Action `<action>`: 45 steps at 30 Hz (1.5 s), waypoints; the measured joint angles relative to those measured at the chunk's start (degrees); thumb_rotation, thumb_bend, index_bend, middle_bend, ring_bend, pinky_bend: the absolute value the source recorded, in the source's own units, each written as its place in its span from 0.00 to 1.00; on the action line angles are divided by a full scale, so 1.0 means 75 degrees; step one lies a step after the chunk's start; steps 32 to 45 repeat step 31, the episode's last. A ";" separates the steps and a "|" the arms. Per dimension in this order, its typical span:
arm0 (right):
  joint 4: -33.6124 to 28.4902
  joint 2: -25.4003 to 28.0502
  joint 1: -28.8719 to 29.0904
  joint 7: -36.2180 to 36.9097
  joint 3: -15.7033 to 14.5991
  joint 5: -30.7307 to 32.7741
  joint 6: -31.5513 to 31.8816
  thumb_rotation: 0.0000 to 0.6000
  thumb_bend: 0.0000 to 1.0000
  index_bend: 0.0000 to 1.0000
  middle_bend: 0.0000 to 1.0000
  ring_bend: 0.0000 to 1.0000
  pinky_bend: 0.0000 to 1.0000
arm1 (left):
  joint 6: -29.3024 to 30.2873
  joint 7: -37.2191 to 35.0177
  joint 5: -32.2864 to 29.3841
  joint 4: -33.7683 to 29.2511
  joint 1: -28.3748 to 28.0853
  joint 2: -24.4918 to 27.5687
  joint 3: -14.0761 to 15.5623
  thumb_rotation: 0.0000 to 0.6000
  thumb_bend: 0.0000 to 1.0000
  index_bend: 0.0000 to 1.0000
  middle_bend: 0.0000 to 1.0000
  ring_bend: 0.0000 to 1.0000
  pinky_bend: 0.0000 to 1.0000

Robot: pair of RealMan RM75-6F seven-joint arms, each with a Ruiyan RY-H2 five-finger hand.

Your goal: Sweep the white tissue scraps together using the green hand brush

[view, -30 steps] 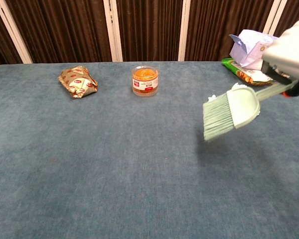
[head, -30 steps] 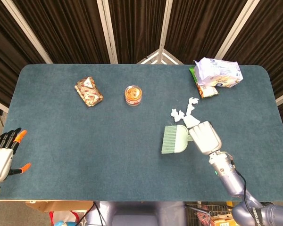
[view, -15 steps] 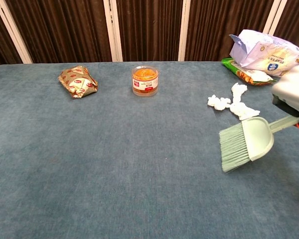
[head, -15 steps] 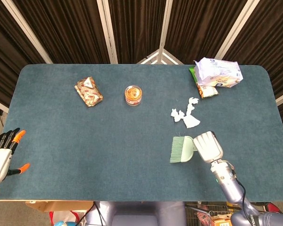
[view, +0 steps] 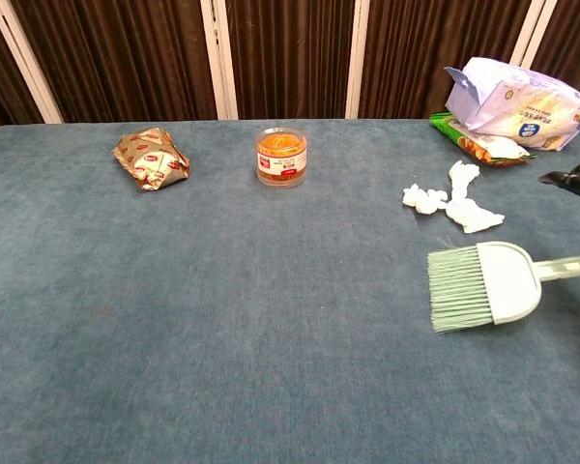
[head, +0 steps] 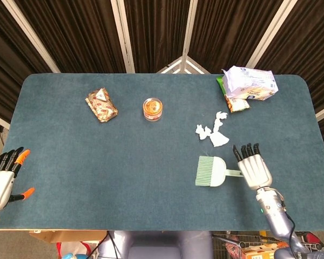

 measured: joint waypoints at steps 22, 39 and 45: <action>-0.0524 0.0994 -0.0800 0.3300 0.0019 -0.0672 0.0435 1.00 0.20 0.00 0.01 0.00 0.07 | 0.0134 0.0018 0.0073 0.0063 0.0033 -0.0036 -0.0022 1.00 0.00 0.00 0.00 0.00 0.00; -0.1190 0.1270 -0.1766 0.6709 0.0215 -0.0935 0.1202 1.00 0.20 0.00 0.00 0.00 0.00 | 0.0265 0.0113 0.0110 0.0224 0.0067 -0.0121 -0.0053 1.00 0.00 0.00 0.00 0.00 0.00; -0.1190 0.1270 -0.1766 0.6709 0.0215 -0.0935 0.1202 1.00 0.20 0.00 0.00 0.00 0.00 | 0.0265 0.0113 0.0110 0.0224 0.0067 -0.0121 -0.0053 1.00 0.00 0.00 0.00 0.00 0.00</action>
